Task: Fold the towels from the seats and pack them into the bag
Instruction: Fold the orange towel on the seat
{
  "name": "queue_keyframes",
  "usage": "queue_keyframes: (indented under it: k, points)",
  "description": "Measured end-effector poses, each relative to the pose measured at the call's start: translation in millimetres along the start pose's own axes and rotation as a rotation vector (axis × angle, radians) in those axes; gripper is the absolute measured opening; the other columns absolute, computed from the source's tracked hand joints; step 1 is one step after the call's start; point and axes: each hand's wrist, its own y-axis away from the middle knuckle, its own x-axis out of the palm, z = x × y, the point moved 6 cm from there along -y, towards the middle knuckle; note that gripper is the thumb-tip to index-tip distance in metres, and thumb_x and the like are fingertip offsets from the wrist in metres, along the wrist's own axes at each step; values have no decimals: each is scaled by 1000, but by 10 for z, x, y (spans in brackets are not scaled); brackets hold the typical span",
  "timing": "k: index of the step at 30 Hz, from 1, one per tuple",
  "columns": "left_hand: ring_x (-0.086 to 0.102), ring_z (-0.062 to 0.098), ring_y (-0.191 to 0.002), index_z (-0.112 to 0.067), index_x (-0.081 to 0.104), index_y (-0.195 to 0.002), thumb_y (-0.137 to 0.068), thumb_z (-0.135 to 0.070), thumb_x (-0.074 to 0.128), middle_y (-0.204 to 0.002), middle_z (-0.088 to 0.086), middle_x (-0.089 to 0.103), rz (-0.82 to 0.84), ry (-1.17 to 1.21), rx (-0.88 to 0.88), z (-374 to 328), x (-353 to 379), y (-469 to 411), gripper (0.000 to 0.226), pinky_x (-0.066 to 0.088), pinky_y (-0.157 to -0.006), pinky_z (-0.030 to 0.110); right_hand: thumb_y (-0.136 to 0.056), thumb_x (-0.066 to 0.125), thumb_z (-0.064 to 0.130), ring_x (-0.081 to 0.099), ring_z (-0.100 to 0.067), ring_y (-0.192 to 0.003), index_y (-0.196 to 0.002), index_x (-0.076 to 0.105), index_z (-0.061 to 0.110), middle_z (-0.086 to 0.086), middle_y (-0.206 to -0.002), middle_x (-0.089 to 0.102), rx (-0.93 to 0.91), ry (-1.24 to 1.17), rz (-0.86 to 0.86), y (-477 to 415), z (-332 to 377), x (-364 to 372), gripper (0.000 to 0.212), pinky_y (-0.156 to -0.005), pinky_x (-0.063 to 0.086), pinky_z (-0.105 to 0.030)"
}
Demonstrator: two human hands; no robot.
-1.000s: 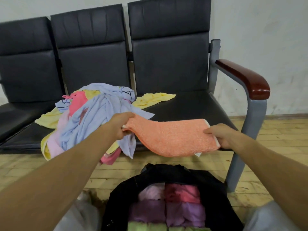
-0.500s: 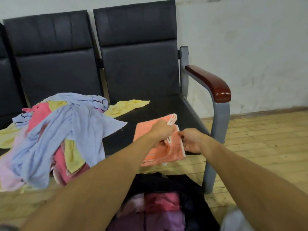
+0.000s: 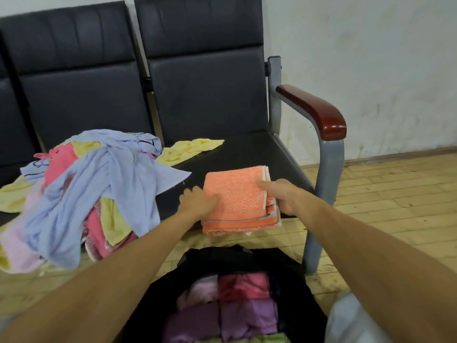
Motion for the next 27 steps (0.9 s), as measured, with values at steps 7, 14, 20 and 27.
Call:
queue_keyframes:
  k: [7, 14, 20, 27]
  points:
    - [60, 14, -88, -14, 47, -115, -92, -31, 59, -107, 2, 58, 92, 583, 44, 241, 89, 180, 31, 47, -63, 27, -89, 69, 34, 71, -28, -88, -105, 63, 4, -15, -100, 72, -21, 31, 67, 74, 47, 147, 34, -75, 58, -38]
    - [70, 29, -94, -1, 56, -120, -89, -13, 64, -107, 16, 71, 365, 1211, -201, 766, 70, 578, 34, 57, -72, 38, -90, 67, 18, 70, -28, -102, -122, 62, 3, -13, -111, 72, -14, 117, 317, 278, -43, 502, 35, -90, 56, -43]
    - [73, 20, -80, -10, 61, -113, -89, -15, 63, -96, 7, 75, 459, 1287, -182, 1091, -113, 818, 25, 60, -67, 30, -95, 60, 18, 69, -30, -104, -124, 61, 3, -15, -114, 71, -80, 28, 347, 590, -17, 825, 33, -87, 58, -41]
    - [73, 24, -86, -8, 61, -115, -87, -26, 68, -101, 10, 74, 305, 1282, -78, 1225, -329, 880, 34, 58, -67, 33, -90, 62, 18, 70, -28, -104, -122, 60, 9, -12, -114, 72, -125, -71, 412, 881, -101, 1038, 33, -83, 59, -36]
